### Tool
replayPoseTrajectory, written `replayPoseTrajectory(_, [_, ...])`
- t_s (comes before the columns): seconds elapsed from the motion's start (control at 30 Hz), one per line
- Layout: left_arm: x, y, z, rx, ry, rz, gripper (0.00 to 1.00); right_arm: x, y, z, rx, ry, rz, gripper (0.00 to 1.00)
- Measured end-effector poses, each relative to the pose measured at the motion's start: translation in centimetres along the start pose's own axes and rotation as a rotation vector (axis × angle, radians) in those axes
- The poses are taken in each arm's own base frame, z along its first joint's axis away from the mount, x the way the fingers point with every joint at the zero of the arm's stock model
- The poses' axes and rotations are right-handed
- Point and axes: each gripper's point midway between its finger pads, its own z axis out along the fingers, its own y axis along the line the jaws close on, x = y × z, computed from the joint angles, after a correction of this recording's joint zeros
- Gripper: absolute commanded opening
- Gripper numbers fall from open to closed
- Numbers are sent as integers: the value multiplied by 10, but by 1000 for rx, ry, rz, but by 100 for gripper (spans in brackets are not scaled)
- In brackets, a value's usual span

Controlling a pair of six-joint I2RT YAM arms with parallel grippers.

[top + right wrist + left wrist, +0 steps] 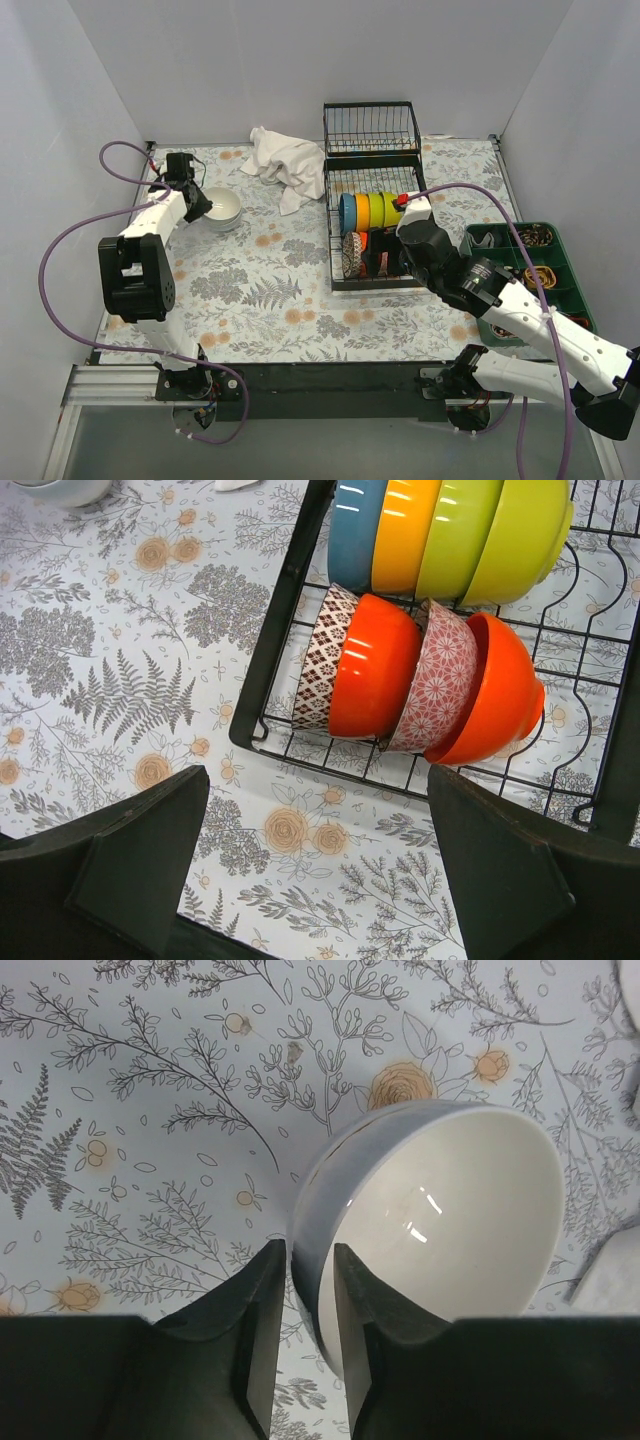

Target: Unload the bowls from the dish rack

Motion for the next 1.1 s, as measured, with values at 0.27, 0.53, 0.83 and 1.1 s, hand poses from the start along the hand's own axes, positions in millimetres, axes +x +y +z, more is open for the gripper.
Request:
replayPoseTrajectory(0.27, [-3,-4,-1,19,-9,-2,39,0,0,0,-2,1,0,99])
replayPoseTrajectory(0.53, [-2,3,-14,56,-12,-44,15,1,1,0,-2,3,0,98])
replayPoseTrajectory(0.83, [6,10,-11,95,29,-97,0,2,1,2,0,8,-3,98])
replayPoseTrajectory(1.1, [14,11,-10,125,64,-114,0,2,1,2,0,8,-2,98])
